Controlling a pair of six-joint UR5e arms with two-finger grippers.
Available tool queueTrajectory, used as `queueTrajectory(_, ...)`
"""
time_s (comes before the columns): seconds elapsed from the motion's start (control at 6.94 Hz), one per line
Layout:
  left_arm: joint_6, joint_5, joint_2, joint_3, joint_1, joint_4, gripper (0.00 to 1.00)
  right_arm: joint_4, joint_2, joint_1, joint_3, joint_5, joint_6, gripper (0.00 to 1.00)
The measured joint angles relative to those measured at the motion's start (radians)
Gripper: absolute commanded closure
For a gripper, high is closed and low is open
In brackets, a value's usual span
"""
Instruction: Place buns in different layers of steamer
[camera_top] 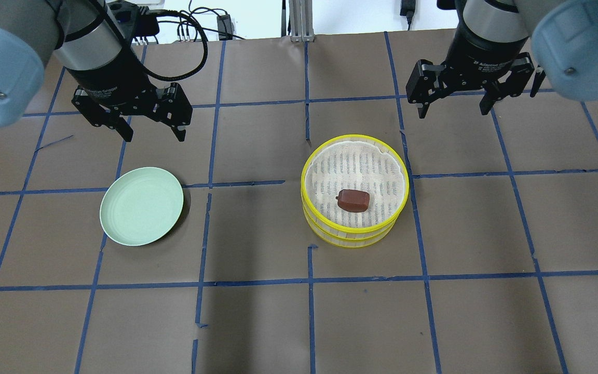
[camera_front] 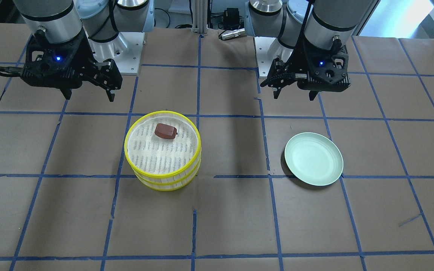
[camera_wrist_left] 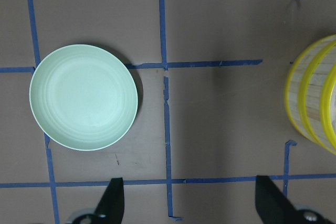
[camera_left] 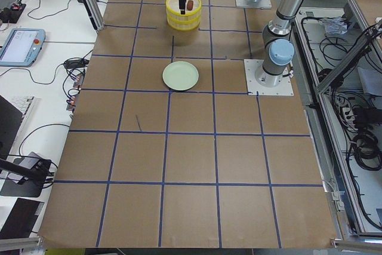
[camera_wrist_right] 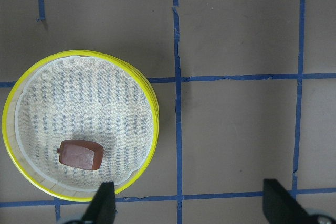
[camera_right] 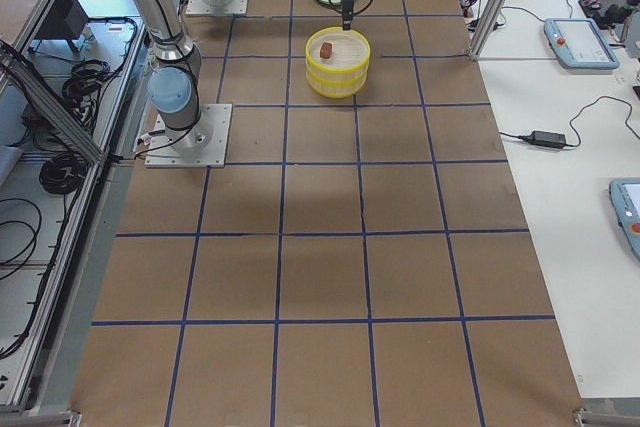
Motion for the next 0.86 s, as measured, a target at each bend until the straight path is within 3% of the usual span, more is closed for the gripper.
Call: queueTrajectory(0.86, -0.007, -0.010, 0.000, -0.015, -0.001, -0.012, 0.06, 0.008, 0.002, 0.004, -0.019, 0.007, -0.001, 0.00)
